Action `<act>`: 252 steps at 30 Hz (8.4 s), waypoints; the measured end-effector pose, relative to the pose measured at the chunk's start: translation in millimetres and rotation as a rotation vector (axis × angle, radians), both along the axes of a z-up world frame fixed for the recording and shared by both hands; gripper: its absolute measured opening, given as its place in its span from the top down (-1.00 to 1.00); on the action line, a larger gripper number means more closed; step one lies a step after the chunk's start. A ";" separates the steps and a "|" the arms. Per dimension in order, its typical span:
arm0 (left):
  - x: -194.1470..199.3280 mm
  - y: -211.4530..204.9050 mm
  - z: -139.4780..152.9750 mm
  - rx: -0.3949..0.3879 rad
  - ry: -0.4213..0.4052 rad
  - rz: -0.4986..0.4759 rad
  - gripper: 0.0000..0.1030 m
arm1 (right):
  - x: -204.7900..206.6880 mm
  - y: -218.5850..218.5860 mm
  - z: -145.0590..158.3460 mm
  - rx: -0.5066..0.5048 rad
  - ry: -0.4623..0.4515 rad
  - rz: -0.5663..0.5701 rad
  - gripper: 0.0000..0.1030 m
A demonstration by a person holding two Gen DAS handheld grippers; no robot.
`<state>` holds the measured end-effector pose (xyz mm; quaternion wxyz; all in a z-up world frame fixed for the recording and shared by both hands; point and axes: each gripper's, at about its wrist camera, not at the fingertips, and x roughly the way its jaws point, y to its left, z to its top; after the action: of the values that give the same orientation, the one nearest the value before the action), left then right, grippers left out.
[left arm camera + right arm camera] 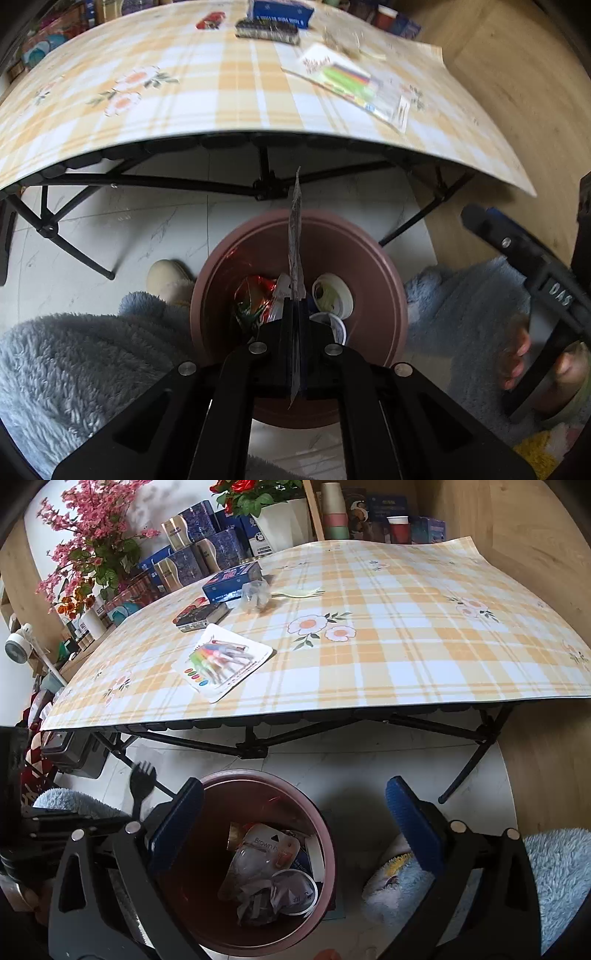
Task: Collect trash
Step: 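Drop the paper into the brown bin with the right tool while the left tool drops its item, then move the right tool back to the table and grasp the candle pack, then grasp the clear plastic bag with the left tool while the right tool holds the candle pack, then drop the candle pack and plastic bag into the bin with both tools, then move both tools back over the table toward the fork and tissue pack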
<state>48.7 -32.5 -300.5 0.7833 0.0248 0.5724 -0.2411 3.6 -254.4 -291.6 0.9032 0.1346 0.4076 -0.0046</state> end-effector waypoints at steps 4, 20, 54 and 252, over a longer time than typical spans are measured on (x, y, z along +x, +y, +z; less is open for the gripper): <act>2.6 0.4 -4.0 0.012 0.012 0.009 0.80 | 0.8 -2.6 -1.7 0.019 0.009 -0.003 -0.89; 1.3 37.8 39.2 -0.040 -0.216 0.266 -0.83 | -3.8 -6.7 3.4 0.080 -0.041 -0.025 -0.89; 2.9 77.6 107.2 -0.034 -0.619 0.347 -0.84 | 110.5 30.0 46.2 -0.182 -0.094 0.328 -0.88; 7.5 56.9 68.0 -0.253 -0.319 0.340 -0.74 | 21.5 20.3 53.5 -0.217 -0.193 0.057 -0.89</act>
<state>56.2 24.4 -232.5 0.8898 -0.1321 0.4031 -0.1684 25.1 -234.1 -238.1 0.9472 0.0242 0.3196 -0.0102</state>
